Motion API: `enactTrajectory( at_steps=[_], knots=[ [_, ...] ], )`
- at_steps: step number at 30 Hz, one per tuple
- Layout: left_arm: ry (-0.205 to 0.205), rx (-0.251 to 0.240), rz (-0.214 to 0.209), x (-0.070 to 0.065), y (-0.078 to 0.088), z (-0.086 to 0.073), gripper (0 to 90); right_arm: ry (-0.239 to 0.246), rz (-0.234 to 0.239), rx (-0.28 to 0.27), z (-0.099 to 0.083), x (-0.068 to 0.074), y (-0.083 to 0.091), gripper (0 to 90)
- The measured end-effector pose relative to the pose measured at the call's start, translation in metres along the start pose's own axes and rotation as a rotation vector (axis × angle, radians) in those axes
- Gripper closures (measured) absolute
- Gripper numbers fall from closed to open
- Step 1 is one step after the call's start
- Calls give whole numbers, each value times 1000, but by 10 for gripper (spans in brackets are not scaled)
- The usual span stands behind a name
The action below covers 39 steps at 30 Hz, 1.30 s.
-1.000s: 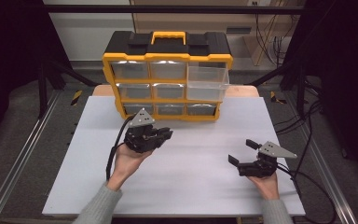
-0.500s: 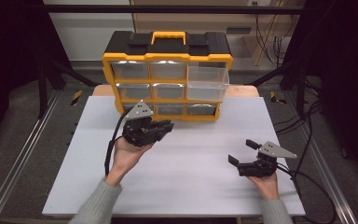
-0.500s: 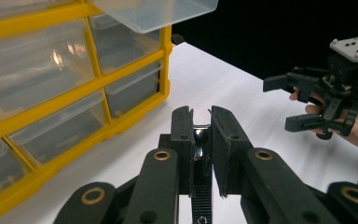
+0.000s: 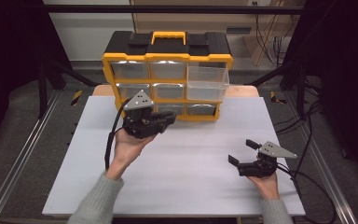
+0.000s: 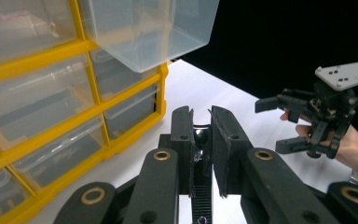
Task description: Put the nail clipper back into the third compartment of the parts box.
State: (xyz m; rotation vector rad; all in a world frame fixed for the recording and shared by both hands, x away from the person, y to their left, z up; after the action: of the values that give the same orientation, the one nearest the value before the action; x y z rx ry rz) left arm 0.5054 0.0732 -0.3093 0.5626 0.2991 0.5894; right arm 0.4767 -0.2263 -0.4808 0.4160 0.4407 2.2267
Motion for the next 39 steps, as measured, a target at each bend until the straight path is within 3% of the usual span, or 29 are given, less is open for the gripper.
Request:
enactTrajectory(
  at_steps=[39],
  knots=[
    [-6, -72, 2, -2, 9, 69, 791, 5, 0, -3, 0, 0, 0, 4]
  ],
)
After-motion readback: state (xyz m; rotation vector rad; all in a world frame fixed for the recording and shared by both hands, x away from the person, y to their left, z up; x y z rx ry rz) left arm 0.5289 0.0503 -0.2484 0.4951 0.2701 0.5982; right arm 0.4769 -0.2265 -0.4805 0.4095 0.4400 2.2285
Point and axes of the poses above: each handheld gripper's, and its own axes: y roughly backward along the jaws, z roughly out of its top, x roughly to its left, the point moved 6 cm from there along -y, roughly forward along the jaws, and after that the axes turned 9 degrees about x, right-handed, at the moved point
